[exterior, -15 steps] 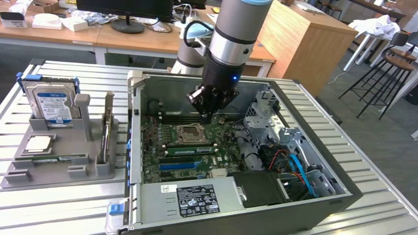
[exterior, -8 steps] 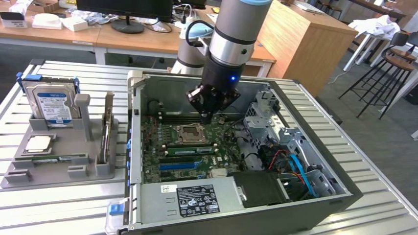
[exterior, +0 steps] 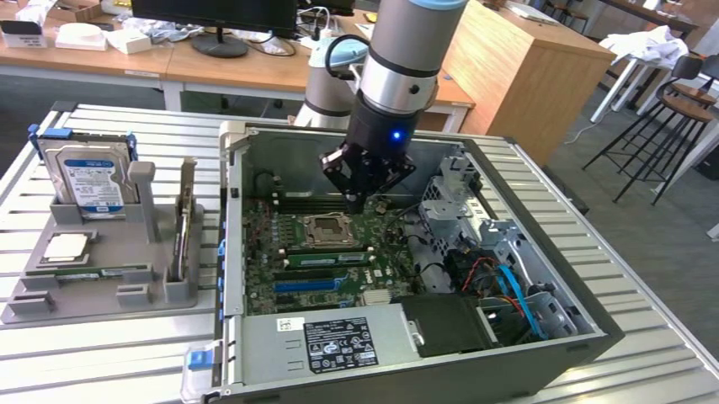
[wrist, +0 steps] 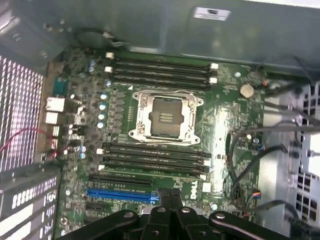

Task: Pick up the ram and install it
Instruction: 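Press down the ram until it locks into place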

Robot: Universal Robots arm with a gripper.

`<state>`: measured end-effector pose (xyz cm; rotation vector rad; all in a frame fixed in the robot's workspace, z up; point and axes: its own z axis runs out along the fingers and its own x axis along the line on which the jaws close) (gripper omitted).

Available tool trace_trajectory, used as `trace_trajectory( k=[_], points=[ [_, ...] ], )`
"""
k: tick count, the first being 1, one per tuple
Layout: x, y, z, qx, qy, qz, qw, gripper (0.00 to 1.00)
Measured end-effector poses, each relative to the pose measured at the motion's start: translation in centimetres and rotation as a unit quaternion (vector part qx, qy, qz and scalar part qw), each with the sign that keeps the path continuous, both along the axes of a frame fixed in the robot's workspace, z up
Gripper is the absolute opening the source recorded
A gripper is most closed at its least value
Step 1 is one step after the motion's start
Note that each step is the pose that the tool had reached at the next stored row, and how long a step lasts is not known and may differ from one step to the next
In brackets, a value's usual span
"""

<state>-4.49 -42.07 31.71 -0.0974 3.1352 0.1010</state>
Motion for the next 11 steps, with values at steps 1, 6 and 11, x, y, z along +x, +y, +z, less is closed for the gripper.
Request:
trace_trajectory(
  k=[1, 6, 11],
  points=[
    [0.00, 0.00, -0.01, 0.0000, 0.0000, -0.010, 1.0000, 0.10],
    [0.00, 0.00, -0.02, 0.0001, 0.0000, -0.036, 0.9993, 0.10],
    [-0.01, 0.00, 0.75, 0.0001, 0.0000, -0.037, 0.9993, 0.10]
  ],
)
